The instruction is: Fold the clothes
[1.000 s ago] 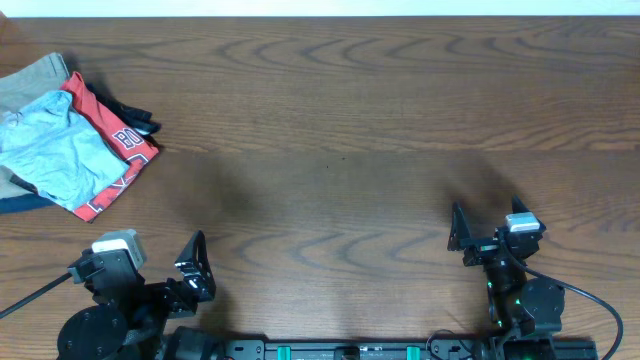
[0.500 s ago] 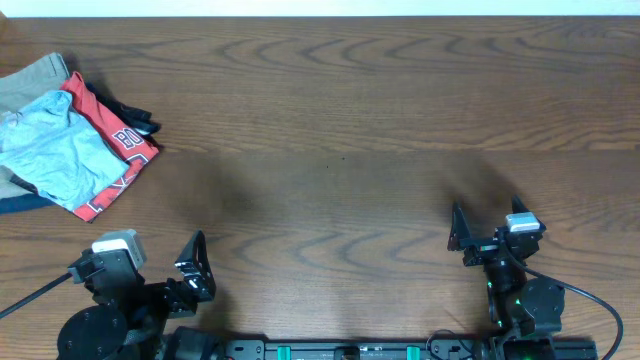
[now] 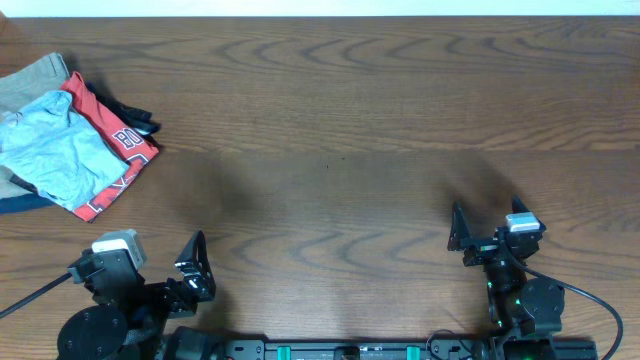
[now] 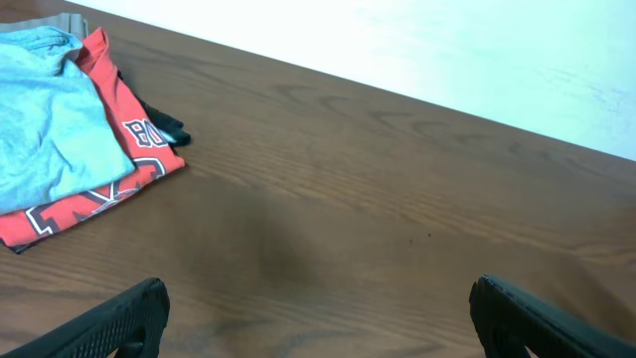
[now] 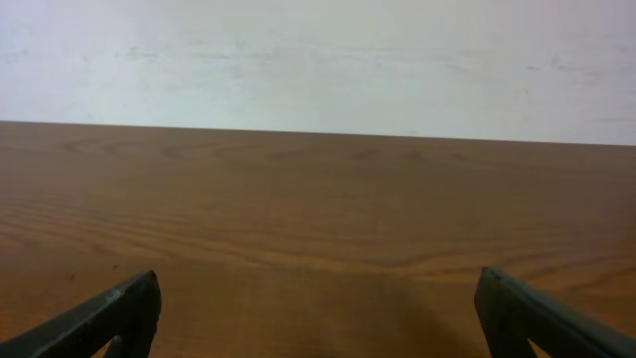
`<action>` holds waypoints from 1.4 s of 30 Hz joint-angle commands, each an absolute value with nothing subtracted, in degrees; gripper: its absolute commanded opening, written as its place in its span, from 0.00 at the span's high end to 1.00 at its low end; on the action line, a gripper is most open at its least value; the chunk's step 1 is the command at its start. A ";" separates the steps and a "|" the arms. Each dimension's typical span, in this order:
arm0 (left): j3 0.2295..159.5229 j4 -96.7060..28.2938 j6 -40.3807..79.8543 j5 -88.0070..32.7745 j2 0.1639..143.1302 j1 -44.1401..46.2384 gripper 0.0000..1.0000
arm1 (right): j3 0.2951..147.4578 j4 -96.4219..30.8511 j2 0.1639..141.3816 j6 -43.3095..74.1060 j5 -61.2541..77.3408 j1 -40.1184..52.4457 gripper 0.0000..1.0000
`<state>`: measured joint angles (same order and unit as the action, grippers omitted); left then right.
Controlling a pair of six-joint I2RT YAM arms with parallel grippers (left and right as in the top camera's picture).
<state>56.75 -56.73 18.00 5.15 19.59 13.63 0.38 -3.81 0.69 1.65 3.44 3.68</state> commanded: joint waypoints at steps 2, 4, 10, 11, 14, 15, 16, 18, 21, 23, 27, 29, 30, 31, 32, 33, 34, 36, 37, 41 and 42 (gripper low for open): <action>56.47 -56.71 18.09 6.04 19.44 13.85 0.02 | 0.32 -4.03 0.27 0.58 4.08 4.19 0.01; 56.47 -56.71 18.09 6.04 19.44 13.85 0.02 | 0.32 -4.03 0.27 0.58 4.08 4.19 0.01; 56.47 -56.71 18.09 6.04 19.44 13.85 0.02 | 0.32 -4.03 0.27 0.56 4.08 4.19 0.01; 56.47 -56.71 18.09 6.04 19.44 13.85 0.02 | 0.32 -4.03 0.27 0.56 4.08 4.19 0.01; 56.47 -56.71 18.09 6.04 19.44 13.85 0.02 | 0.32 -4.03 0.27 0.58 4.08 4.19 0.01; 56.47 -56.71 18.09 6.04 19.44 13.85 0.02 | 0.32 -4.03 0.27 0.58 4.08 4.19 0.01; 56.47 -56.71 18.11 6.04 19.44 13.85 0.02 | 0.32 -4.03 0.27 0.56 4.08 4.19 0.01; 56.47 -56.71 18.09 6.04 19.44 13.85 0.02 | 0.32 -4.03 0.27 0.56 4.08 4.19 0.01; 56.47 -56.75 18.09 6.04 19.38 13.39 0.02 | 0.32 -4.03 0.27 0.58 4.08 4.19 0.01; 56.47 -58.06 16.69 6.83 19.31 11.20 0.02 | 0.32 -4.03 0.27 0.56 4.08 4.19 0.01; 55.96 -61.28 16.38 7.11 18.92 5.32 0.02 | 0.32 -4.03 0.27 0.56 4.08 4.19 0.01; 54.57 -61.39 16.36 7.14 17.91 3.46 0.02 | 0.32 -4.03 0.27 0.58 4.08 4.19 0.01; 53.41 -61.32 16.34 7.16 17.02 2.83 0.02 | 0.32 -4.03 0.27 0.56 4.08 4.19 0.01; 51.99 -61.17 16.16 7.22 15.88 2.42 0.02 | 0.32 -4.03 0.27 0.56 4.08 4.19 0.01; 50.54 -61.14 16.14 7.42 14.76 2.15 0.02 | 0.32 -4.03 0.27 0.56 4.08 4.19 0.01; 48.66 -61.12 16.14 7.77 13.34 1.91 0.03 | 0.32 -4.03 0.27 0.56 4.08 4.19 0.01; 46.87 -60.95 16.16 7.92 12.10 1.69 0.02 | 0.32 -4.03 0.27 0.58 4.08 4.19 0.01; 42.44 -59.81 16.16 8.01 9.23 1.28 0.02 | 0.32 -4.03 0.27 0.58 4.08 4.19 0.01; 39.90 -58.50 16.19 8.01 7.73 1.02 0.02 | 0.32 -4.03 0.27 0.58 4.08 4.19 0.01; 30.50 -49.76 16.19 7.99 2.07 0.21 0.02 | 0.32 -4.03 0.27 0.58 4.08 4.19 0.01; 28.58 -47.72 16.16 7.99 0.93 0.21 0.02 | 0.32 -4.03 0.27 0.56 4.08 4.19 0.01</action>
<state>32.16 -49.87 16.67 7.09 3.57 0.69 0.38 -3.81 0.67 1.63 3.46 3.68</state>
